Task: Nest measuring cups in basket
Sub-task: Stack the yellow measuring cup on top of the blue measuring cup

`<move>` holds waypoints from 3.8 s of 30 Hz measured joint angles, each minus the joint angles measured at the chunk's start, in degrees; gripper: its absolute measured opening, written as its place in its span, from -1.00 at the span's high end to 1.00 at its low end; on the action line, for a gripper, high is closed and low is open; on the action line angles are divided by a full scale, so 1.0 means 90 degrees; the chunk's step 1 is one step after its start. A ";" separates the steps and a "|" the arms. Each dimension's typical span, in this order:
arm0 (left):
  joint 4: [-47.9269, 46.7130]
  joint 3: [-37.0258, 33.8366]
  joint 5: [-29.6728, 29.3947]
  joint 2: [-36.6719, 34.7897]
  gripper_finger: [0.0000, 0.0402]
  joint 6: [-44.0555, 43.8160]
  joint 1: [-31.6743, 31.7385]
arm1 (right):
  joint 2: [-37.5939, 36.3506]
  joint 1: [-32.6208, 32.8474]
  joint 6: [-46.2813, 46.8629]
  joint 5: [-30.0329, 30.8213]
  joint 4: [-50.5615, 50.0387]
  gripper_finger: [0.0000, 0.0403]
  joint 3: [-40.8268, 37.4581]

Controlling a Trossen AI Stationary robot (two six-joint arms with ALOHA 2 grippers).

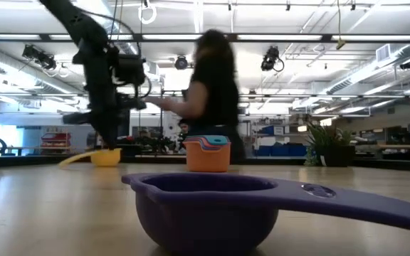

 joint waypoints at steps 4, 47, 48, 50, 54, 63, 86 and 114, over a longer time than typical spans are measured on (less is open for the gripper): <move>-0.0529 0.0756 -0.0313 -0.0001 1.00 0.0417 -0.0301 | 0.0000 0.0000 -0.0002 -0.0001 0.0001 0.95 0.0000; 0.0706 -0.0376 -0.0774 0.0003 0.40 0.2022 -0.0380 | 0.0000 0.0005 0.0002 0.0001 0.0046 0.95 0.0000; 0.0758 -0.0418 -0.0774 0.0005 0.40 0.2021 -0.0380 | 0.0000 0.0005 0.0002 0.0001 0.0044 0.95 0.0000; 0.0931 -0.0527 -0.0773 0.0044 0.40 0.2020 -0.0389 | 0.0000 0.0005 0.0001 0.0001 0.0044 0.95 0.0000; 0.1078 -0.0587 -0.0761 0.0288 0.40 0.2144 -0.0450 | 0.0000 0.0005 0.0000 0.0004 0.0049 0.95 0.0000; 0.1214 -0.0547 -0.0741 0.0622 0.90 0.2282 -0.0581 | 0.0000 0.0017 -0.0165 0.0007 0.0086 0.95 0.0000; -0.1948 0.3963 -0.0666 0.0579 0.96 0.0013 -0.2359 | -0.0966 0.0049 -0.1673 0.0699 0.0020 0.96 0.0051; -0.2520 0.7052 -0.1032 0.4117 0.96 -0.2195 -0.3112 | -0.1158 -0.0019 -0.1958 0.1634 0.0000 0.96 0.0051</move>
